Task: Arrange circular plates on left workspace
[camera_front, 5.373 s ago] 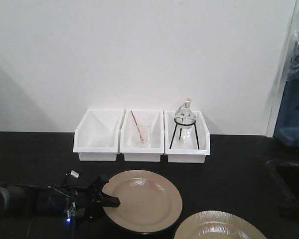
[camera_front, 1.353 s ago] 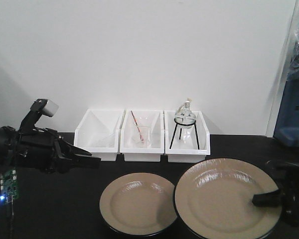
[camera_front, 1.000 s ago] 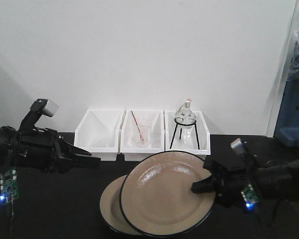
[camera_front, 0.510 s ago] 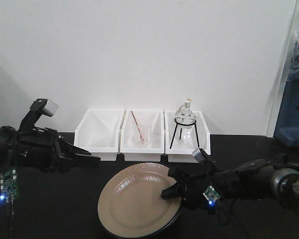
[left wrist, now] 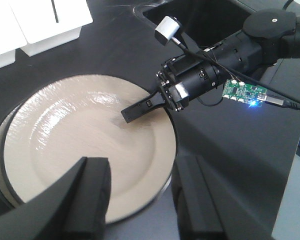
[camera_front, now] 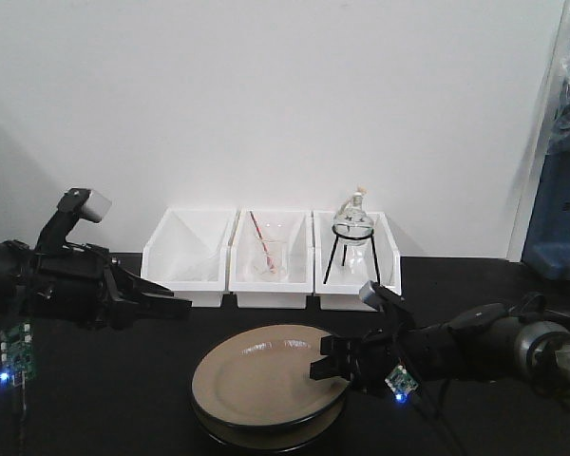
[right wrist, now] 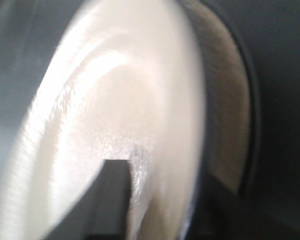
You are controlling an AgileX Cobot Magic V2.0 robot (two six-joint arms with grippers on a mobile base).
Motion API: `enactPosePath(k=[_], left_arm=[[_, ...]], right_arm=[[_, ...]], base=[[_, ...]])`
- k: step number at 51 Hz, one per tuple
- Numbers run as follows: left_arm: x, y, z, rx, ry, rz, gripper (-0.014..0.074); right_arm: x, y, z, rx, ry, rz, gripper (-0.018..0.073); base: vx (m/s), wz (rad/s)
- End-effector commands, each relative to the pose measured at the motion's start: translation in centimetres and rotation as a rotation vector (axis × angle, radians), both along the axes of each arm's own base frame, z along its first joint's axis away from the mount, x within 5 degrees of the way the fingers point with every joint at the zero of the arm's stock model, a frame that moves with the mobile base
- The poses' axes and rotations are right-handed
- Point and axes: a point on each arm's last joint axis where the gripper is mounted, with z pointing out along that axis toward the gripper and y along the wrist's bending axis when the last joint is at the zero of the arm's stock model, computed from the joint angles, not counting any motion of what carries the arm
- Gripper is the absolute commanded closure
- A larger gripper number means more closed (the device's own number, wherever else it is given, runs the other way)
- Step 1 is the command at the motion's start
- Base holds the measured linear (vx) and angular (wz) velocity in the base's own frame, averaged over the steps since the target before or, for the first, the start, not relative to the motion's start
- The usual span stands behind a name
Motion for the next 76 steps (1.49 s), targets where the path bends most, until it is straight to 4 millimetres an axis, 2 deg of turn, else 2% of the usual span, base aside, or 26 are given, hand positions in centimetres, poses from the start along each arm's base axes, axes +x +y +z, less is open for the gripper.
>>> enactPosePath(k=[1,6,17,21,26,27,30,35,36,38,44,48,53,59,62,67,71,76], left_arm=[[-0.9,-0.1,3.2,-0.078,-0.072,0.016,0.0185],[-0.9,-0.1,3.2,-0.078,-0.072,0.016,0.0185],[-0.9,-0.1,3.2,-0.078,-0.072,0.017,0.0185],[-0.9,-0.1,3.2,-0.078,-0.072,0.017,0.0185],[-0.8,-0.1,3.2,-0.07,-0.076,0.026,0.0188],[-0.6,0.1,3.0,-0.039,-0.087,0.047,0.026],[-0.5,0.2,2.9,-0.027,-0.082,0.065,0.0349],[-0.6,0.6,2.9,0.001,-0.051,0.113,0.0585],[-0.6,0.7,2.9,0.008,-0.047,0.12,0.0605],[-0.8,0.9,3.0,0.025,-0.031,0.141,0.0605],[-1.7,1.7,3.6,0.111,-0.022,0.184,0.0597],[-2.7,2.3,4.0,0.17,-0.043,0.233,0.0597],[-4.7,3.0,4.2,0.193,-0.105,0.31,0.0597],[-8.1,4.1,3.5,0.208,-0.2,0.438,0.0597],[-10.1,4.6,2.4,0.222,-0.234,0.493,0.0597],[-13.3,5.6,0.5,0.235,-0.296,0.599,0.0597],[-15.4,6.2,-1.2,0.221,-0.311,0.667,0.0597],[-17.3,6.8,-2.4,0.2,-0.347,0.743,0.0597]], right_arm=[[0.4,-0.2,3.9,-0.006,-0.156,0.001,0.0083],[0.7,-0.5,4.1,-0.078,-0.243,0.021,0.0038],[1.1,-1.6,4.8,-0.344,-0.446,0.124,0.0039],[1.1,-2.3,5.4,-0.447,-0.5,0.148,0.0047],[0.8,-3.3,7.0,-0.483,-0.524,0.13,0.0072],[0.2,-5.0,10.0,-0.415,-0.491,0.011,0.0161],[-0.4,-5.9,11.6,-0.368,-0.463,-0.046,0.0258],[-2.1,-7.4,14.5,-0.346,-0.433,-0.08,0.05],[-2.4,-7.7,14.8,-0.345,-0.425,-0.088,0.0556],[-3.2,-8.1,15.6,-0.353,-0.424,-0.099,0.0575],[-6.7,-9.6,18.1,-0.418,-0.482,-0.161,0.0564],[-9.4,-10.2,18.5,-0.444,-0.532,-0.227,0.0564],[-14.0,-11.2,19.5,-0.476,-0.655,-0.353,0.0564],[-19.4,-12.1,18.7,-0.502,-0.742,-0.464,0.0564],[-22.1,-12.5,18.4,-0.508,-0.794,-0.514,0.0564],[-26.2,-13.0,16.5,-0.52,-0.846,-0.574,0.0564],[-28.5,-13.4,15.4,-0.524,-0.89,-0.617,0.0564],[-30.5,-13.7,14.2,-0.529,-0.93,-0.657,0.0564]], base=[[0.0,0.0],[0.0,0.0],[0.0,0.0],[0.0,0.0],[0.0,0.0],[0.0,0.0],[0.0,0.0],[0.0,0.0],[0.0,0.0],[0.0,0.0],[0.0,0.0],[0.0,0.0],[0.0,0.0],[0.0,0.0],[0.0,0.0],[0.0,0.0],[0.0,0.0],[0.0,0.0]])
